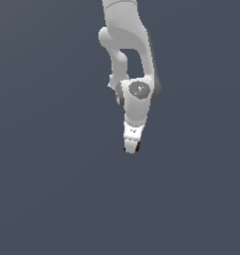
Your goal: Pick up the object and move it to a goal position.
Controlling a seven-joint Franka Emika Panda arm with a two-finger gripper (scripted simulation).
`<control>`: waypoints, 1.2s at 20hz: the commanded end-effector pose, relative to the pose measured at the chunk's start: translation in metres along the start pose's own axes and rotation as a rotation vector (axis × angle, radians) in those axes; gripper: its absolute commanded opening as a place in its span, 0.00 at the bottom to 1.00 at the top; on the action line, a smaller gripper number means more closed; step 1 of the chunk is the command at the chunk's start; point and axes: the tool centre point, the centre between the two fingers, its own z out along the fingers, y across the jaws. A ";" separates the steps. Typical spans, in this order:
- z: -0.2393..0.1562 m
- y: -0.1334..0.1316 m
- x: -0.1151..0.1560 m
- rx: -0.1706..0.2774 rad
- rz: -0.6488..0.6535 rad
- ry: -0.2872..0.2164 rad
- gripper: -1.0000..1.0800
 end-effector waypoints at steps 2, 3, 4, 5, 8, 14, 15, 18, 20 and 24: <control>0.002 -0.002 0.002 -0.001 -0.037 0.002 0.96; 0.002 -0.002 0.002 -0.001 -0.042 0.002 0.96; 0.002 -0.002 0.002 -0.001 -0.047 0.002 0.96; 0.002 -0.003 0.002 -0.001 -0.049 0.002 0.96; 0.002 -0.002 0.002 0.000 -0.045 0.002 0.96; 0.018 -0.003 0.002 0.000 -0.047 0.002 0.96; 0.023 -0.003 0.002 0.000 -0.048 0.002 0.96; 0.038 -0.004 0.002 0.000 -0.049 0.002 0.96; 0.045 -0.004 0.002 0.000 -0.050 0.002 0.96; 0.052 -0.003 0.002 0.000 -0.050 0.002 0.96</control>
